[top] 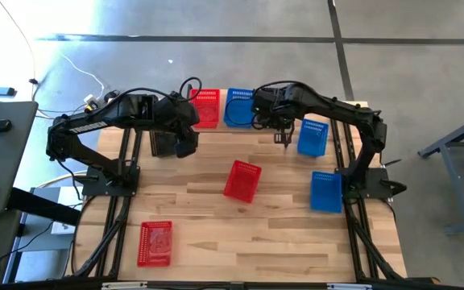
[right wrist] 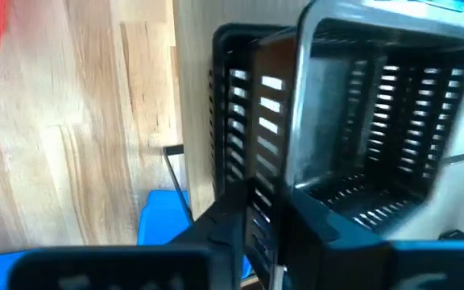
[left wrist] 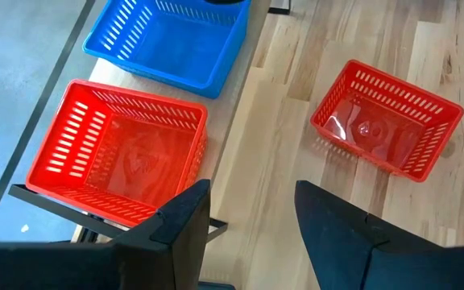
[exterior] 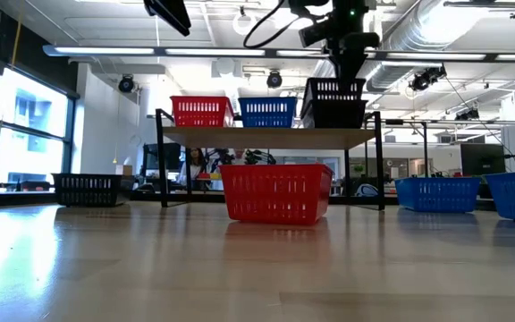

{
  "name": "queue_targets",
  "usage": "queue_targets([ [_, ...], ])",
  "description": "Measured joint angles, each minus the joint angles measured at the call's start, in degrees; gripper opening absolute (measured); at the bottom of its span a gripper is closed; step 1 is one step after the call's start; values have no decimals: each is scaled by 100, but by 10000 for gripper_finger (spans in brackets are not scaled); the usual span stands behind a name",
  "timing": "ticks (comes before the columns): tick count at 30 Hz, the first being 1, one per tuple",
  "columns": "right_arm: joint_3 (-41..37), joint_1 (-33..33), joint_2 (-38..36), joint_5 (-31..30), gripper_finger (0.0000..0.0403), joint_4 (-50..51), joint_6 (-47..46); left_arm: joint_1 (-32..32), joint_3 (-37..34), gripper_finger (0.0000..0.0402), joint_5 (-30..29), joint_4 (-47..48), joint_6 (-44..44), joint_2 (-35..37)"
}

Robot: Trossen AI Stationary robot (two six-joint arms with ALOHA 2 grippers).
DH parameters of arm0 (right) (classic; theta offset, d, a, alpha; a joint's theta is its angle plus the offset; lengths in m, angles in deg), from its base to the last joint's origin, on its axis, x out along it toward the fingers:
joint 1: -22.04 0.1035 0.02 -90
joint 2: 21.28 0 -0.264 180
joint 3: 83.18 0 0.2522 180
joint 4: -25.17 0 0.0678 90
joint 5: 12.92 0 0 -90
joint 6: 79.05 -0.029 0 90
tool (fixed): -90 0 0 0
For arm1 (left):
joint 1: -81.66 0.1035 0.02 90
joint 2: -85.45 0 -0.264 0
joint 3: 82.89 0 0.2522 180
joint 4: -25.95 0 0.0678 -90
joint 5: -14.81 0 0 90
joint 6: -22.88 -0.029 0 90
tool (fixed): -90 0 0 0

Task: Stack baskets on shelf by color
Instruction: Stack the bottom black basket on top of the black basket on the shelf, then stack the top red basket on top of the red basket on the shelf

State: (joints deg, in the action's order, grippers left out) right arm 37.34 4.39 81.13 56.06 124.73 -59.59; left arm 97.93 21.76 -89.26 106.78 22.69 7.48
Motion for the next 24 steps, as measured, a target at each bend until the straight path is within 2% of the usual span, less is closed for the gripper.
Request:
queue_targets([
  [5, 27, 26, 0, 4, 94, 24, -103, -2, 0, 172, 0, 0, 1, 0],
  [11, 455, 222, -4, 0, 106, 417, -601, -4, 0, 172, 22, 0, 1, 0],
  [18, 1196, 506, -11, -12, 106, 408, -1467, -90, 2, 172, 1006, -221, 5, -45],
  [24, 1831, 714, -9, -519, 106, 403, -2523, -513, 9, 172, 1110, -472, 9, -277],
])
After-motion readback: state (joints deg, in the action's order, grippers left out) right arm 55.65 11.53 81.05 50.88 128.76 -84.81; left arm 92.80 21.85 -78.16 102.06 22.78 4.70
